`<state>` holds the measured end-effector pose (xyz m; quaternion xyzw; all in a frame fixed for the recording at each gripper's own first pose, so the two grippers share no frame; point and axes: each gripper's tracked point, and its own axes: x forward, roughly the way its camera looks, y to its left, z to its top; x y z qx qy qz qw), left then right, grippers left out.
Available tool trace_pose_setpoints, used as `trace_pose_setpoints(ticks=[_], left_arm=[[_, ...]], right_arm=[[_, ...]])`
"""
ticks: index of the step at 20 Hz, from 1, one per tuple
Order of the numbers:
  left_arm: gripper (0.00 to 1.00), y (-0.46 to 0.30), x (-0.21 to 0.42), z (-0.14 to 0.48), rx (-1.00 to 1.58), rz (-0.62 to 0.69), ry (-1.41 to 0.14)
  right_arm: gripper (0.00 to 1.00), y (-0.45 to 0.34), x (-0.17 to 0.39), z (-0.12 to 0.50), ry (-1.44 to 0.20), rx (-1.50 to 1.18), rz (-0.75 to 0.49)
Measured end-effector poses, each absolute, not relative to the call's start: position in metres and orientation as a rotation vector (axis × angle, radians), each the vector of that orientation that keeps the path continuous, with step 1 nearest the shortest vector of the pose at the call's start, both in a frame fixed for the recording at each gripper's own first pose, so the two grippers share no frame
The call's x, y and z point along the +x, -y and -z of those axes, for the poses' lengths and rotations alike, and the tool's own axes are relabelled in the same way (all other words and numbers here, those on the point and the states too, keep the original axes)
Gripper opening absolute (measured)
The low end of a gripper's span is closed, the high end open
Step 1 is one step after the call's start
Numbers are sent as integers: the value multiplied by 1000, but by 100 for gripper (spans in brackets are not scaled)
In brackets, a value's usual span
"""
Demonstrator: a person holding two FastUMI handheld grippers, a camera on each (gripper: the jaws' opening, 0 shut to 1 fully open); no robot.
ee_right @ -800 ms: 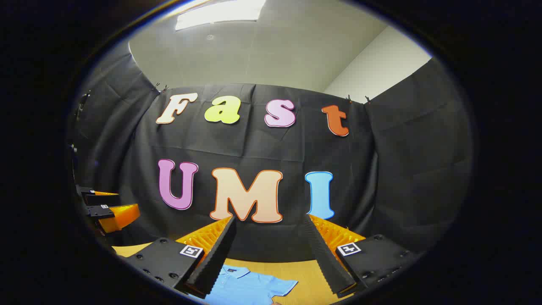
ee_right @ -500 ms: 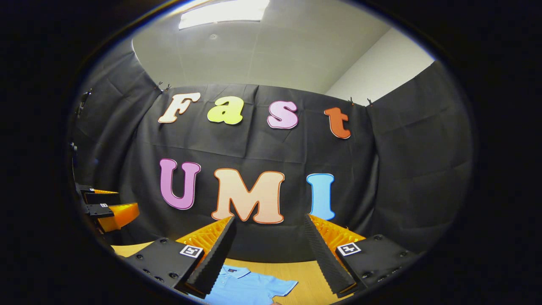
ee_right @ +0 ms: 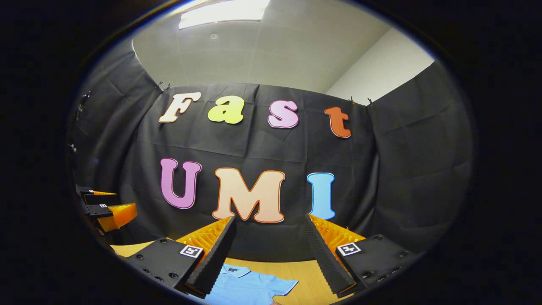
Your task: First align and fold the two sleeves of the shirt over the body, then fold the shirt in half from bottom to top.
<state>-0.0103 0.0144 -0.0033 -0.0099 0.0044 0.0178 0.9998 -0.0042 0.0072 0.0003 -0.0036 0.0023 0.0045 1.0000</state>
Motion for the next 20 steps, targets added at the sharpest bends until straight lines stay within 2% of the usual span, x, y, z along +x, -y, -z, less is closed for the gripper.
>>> trace_pose_setpoints(ticks=[13, 20], left_arm=[[97, 4, -7, 3, -13, -39, -7], [97, 26, 1, 6, -7, -67, -9]], right_arm=[[99, 18, 22, 35, -70, -38, -11], [100, 36, 58, 90, -141, -61, -57]])
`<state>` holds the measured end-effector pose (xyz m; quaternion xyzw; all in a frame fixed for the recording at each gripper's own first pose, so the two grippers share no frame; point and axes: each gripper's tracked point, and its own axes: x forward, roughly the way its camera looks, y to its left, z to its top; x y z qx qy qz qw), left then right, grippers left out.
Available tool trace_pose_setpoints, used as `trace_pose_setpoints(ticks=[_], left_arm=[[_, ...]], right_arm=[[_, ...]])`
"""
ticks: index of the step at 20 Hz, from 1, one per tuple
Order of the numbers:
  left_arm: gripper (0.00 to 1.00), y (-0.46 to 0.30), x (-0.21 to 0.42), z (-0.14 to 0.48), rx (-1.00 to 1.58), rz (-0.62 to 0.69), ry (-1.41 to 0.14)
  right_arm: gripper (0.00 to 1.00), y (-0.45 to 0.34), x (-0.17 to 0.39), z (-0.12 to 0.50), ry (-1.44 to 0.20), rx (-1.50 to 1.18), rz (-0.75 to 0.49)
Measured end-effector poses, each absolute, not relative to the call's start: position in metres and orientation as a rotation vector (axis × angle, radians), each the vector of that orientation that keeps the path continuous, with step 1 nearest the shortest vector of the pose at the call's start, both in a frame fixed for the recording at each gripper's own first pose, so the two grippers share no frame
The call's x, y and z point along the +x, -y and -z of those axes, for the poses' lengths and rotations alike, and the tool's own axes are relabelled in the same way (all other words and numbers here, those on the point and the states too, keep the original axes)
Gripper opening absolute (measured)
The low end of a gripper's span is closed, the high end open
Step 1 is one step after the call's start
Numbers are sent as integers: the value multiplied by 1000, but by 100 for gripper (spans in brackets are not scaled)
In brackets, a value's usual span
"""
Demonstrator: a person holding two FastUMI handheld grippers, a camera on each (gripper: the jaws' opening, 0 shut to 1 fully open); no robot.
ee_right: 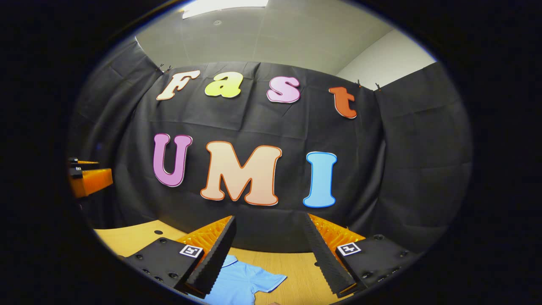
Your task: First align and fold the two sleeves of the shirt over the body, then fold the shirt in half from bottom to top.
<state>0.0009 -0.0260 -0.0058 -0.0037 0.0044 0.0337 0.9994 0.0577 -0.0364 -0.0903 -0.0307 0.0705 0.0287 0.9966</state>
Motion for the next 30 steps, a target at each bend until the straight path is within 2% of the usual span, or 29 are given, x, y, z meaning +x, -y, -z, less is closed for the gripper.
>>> trace_pose_setpoints(ticks=[7, 14, 23, 30], left_arm=[[99, 25, 1, 15, 19, -122, -29], [97, -2, 19, 35, 36, -113, -92], [97, -45, 31, 62, 58, -174, -160], [99, -54, 37, 77, 69, -187, -198]], right_arm=[[99, 45, 96, 176, -281, -50, -102], [99, 49, 128, 282, -458, -91, -68], [99, 60, 130, 412, -739, -62, -21], [99, 67, 129, 486, -873, -42, 34]])
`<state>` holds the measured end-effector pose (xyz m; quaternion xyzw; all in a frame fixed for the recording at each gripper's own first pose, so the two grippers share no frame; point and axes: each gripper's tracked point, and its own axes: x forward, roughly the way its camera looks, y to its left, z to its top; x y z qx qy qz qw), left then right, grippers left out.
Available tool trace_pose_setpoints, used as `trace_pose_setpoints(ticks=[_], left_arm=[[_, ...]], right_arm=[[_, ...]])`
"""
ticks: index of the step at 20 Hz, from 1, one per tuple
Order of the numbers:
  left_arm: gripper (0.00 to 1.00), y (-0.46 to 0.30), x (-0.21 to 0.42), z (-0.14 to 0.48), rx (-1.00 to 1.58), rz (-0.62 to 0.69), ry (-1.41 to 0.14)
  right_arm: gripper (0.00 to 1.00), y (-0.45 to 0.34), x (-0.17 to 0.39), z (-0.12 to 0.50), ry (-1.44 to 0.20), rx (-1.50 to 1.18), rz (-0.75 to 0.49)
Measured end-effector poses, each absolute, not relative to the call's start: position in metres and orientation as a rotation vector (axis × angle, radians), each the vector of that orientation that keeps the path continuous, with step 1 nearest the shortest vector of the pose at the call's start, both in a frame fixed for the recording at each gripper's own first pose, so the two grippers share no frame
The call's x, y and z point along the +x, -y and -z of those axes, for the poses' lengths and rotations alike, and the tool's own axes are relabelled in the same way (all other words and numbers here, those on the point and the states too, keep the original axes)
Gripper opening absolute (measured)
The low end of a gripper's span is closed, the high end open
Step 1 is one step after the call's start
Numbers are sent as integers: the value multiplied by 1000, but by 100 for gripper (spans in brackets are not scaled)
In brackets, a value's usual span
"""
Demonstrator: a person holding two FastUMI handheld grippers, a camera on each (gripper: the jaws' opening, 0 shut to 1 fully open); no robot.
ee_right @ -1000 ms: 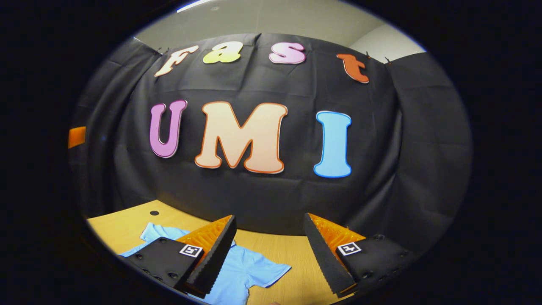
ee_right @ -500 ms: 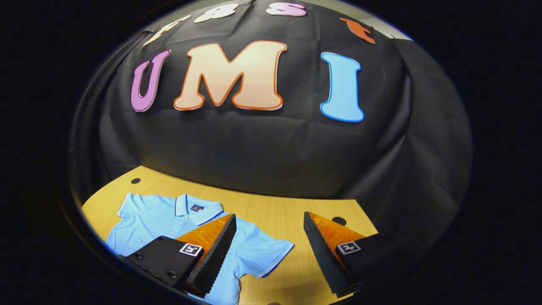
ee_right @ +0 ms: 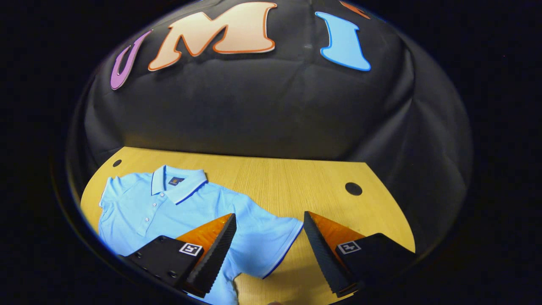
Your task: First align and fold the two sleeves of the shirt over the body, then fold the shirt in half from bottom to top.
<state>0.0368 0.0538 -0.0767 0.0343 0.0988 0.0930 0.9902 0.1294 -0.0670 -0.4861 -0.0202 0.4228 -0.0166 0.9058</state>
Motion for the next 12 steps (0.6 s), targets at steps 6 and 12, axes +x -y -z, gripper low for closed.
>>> trace_pose_setpoints(ticks=[6, 12], left_arm=[[98, -58, 40, 89, 62, -192, -226], [98, -62, 41, 96, 52, -203, -246]], right_arm=[[99, 78, 120, 527, -971, -34, 91], [99, 83, 111, 551, -1051, 32, 155]])
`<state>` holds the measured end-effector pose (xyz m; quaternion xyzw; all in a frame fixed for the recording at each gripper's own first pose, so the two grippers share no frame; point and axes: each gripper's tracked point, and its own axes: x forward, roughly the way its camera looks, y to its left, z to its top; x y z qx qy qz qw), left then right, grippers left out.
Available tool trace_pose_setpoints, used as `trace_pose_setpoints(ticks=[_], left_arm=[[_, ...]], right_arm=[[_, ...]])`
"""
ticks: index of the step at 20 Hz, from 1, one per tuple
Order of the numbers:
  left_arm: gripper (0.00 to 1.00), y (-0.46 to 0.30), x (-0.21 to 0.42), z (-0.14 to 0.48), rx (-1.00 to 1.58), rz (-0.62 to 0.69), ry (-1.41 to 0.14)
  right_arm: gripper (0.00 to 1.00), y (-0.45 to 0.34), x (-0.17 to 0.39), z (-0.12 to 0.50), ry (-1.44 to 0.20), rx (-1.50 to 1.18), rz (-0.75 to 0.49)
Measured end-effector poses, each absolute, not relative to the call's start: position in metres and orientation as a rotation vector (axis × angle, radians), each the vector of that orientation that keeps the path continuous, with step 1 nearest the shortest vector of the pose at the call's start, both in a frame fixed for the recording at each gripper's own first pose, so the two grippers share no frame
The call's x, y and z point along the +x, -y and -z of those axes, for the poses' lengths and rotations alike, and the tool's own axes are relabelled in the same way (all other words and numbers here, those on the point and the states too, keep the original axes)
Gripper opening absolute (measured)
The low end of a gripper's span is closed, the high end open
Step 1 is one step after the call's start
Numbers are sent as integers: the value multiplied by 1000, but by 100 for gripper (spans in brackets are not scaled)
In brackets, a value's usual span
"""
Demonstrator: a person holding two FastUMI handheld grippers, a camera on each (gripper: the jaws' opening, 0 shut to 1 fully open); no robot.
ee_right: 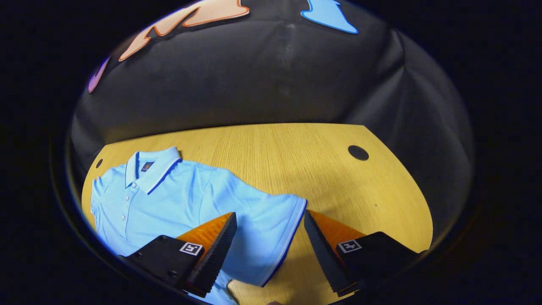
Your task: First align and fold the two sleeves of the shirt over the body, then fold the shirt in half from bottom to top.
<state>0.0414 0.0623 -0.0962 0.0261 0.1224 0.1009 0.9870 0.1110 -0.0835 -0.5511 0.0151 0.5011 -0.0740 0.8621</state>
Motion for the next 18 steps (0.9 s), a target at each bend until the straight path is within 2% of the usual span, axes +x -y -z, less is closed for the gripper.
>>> trace_pose_setpoints(ticks=[7, 10, 12, 13, 18], left_arm=[[97, -61, 43, 104, 34, -198, -262], [98, -61, 42, 107, 25, -198, -272], [98, -61, 43, 107, 26, -197, -274], [98, -62, 42, 106, 29, -198, -272], [98, -66, 41, 98, 45, -198, -249]], right_arm=[[99, 79, 108, 561, -1080, 81, 189], [58, 62, 108, 560, -1073, 125, 154], [5, 57, 108, 558, -1085, 159, 171], [1, 54, 107, 558, -1104, 191, 175], [3, 42, 114, 540, -1091, 301, 183]])
